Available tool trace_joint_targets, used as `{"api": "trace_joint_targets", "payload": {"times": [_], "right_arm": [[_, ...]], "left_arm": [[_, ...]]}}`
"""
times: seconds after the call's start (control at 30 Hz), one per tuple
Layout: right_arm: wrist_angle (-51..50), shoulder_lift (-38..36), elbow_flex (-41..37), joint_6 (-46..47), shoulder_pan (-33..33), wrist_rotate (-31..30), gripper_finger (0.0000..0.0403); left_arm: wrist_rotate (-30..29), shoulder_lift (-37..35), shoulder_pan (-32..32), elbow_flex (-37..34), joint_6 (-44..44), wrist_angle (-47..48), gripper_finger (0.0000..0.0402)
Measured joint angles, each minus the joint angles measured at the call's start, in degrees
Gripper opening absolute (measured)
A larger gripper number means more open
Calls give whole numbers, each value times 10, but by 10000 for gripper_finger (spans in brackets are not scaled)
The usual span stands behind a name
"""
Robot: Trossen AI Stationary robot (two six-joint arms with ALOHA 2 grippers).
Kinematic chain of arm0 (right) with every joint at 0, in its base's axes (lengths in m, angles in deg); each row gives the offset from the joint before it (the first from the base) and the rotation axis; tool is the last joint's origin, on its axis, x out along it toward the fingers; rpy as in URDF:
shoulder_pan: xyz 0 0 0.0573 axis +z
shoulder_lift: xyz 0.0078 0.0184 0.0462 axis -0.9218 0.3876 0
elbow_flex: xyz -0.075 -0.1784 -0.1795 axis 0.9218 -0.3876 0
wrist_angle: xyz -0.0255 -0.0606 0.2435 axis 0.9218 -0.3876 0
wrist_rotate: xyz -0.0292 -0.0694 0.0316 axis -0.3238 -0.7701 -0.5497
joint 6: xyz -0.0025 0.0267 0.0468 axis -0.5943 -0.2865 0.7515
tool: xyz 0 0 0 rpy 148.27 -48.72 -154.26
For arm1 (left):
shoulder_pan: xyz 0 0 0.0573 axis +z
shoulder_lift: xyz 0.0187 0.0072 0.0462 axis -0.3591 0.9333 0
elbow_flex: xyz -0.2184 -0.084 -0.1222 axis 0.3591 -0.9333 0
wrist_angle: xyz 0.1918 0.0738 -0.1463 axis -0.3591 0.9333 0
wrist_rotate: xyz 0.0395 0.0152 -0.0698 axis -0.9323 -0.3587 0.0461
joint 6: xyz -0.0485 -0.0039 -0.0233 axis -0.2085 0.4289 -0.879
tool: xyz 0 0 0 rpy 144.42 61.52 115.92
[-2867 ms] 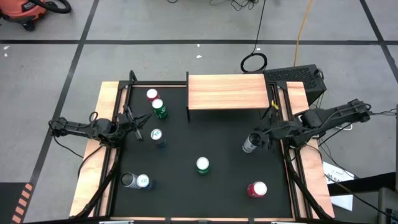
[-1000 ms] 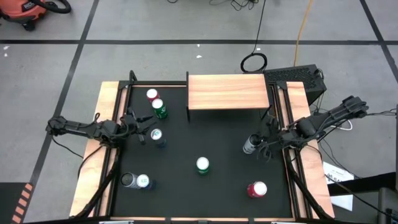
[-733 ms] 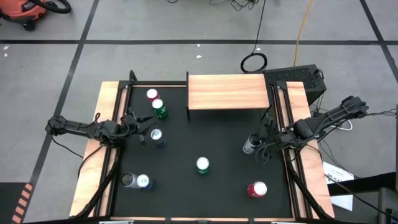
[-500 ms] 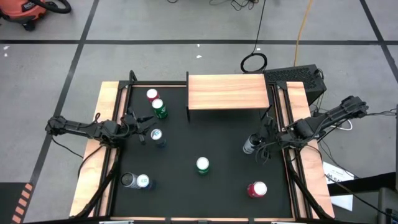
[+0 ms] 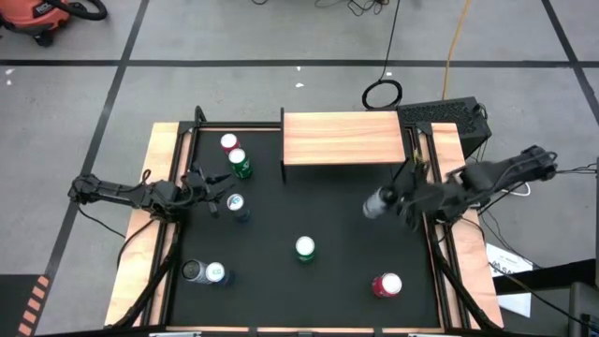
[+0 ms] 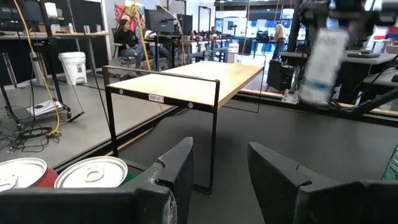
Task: Place canned beverage on shelf
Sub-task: Put the right white blue soda can on the shelf
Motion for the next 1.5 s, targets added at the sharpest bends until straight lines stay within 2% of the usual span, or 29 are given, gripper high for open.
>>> {"api": "trace_joint_targets", "payload": {"times": [0.2, 0.47, 0.8, 1.07, 1.23, 1.5], "right_arm": [[-84, 25, 166, -95, -88, -56, 233], [-87, 79, 278, -235, -245, -39, 233], [-70, 158, 296, -356, -489, 111, 233], [-51, 220, 296, -418, -685, 284, 233], [-39, 265, 296, -436, -738, 327, 234], [-16, 296, 297, -439, -779, 364, 237]], "left_arm": [[0, 0, 0, 0, 0, -2, 151], [-4, 0, 0, 0, 1, -4, 151], [-5, 0, 0, 0, 1, -4, 151], [-5, 0, 0, 0, 1, 13, 151], [-4, 2, 0, 0, 0, 16, 151], [-4, 4, 0, 0, 0, 17, 151]]}}
